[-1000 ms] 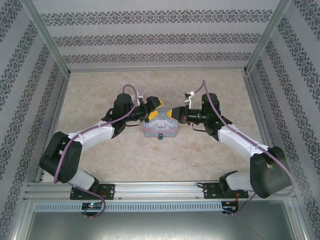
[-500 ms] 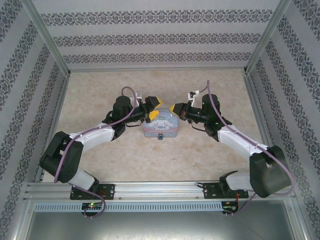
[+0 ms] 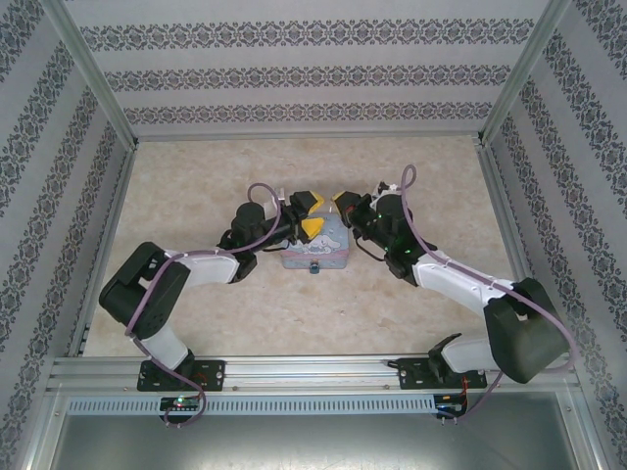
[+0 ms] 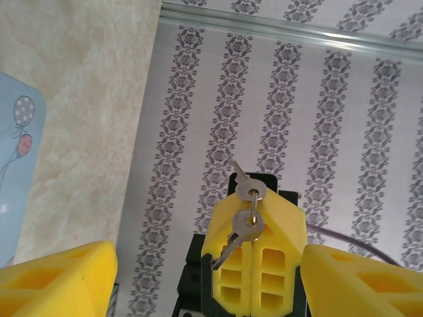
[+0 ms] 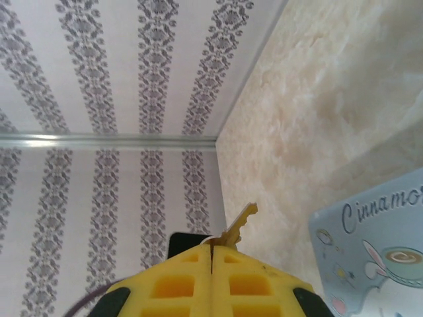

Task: Unlock a padlock with a key

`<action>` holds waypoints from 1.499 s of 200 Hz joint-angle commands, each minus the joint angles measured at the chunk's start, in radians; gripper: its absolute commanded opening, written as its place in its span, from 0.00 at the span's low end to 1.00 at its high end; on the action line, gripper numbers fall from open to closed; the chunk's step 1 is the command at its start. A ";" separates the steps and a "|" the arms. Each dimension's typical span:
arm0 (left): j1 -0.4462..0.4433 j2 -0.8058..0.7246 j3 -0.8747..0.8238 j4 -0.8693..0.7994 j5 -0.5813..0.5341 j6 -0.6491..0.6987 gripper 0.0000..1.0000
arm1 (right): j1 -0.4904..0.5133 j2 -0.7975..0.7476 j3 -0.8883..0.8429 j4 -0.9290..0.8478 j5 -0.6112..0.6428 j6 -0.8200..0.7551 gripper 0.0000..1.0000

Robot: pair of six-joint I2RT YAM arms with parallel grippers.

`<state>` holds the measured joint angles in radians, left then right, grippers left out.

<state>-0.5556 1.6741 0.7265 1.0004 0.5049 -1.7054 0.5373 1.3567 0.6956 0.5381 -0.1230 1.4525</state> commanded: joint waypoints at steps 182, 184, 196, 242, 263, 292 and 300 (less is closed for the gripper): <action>-0.059 0.127 0.067 0.308 -0.163 -0.183 0.59 | 0.071 0.068 -0.065 0.204 0.194 0.133 0.00; -0.059 0.127 0.067 0.308 -0.164 -0.184 0.58 | 0.071 0.068 -0.066 0.204 0.195 0.133 0.00; -0.059 0.127 0.067 0.308 -0.166 -0.183 0.56 | 0.072 0.067 -0.074 0.227 0.197 0.136 0.00; -0.058 0.129 0.063 0.306 -0.173 -0.184 0.46 | 0.070 0.053 -0.093 0.230 0.209 0.137 0.00; -0.059 0.127 0.059 0.305 -0.174 -0.183 0.42 | 0.069 0.051 -0.096 0.230 0.213 0.137 0.00; -0.060 0.125 0.053 0.303 -0.174 -0.182 0.41 | 0.069 0.053 -0.093 0.233 0.213 0.135 0.00; -0.060 0.124 0.050 0.302 -0.174 -0.181 0.41 | 0.068 0.053 -0.093 0.234 0.212 0.135 0.00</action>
<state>-0.6029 1.7927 0.7700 1.2251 0.3454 -1.8870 0.6003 1.4166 0.6170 0.7460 0.0639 1.5772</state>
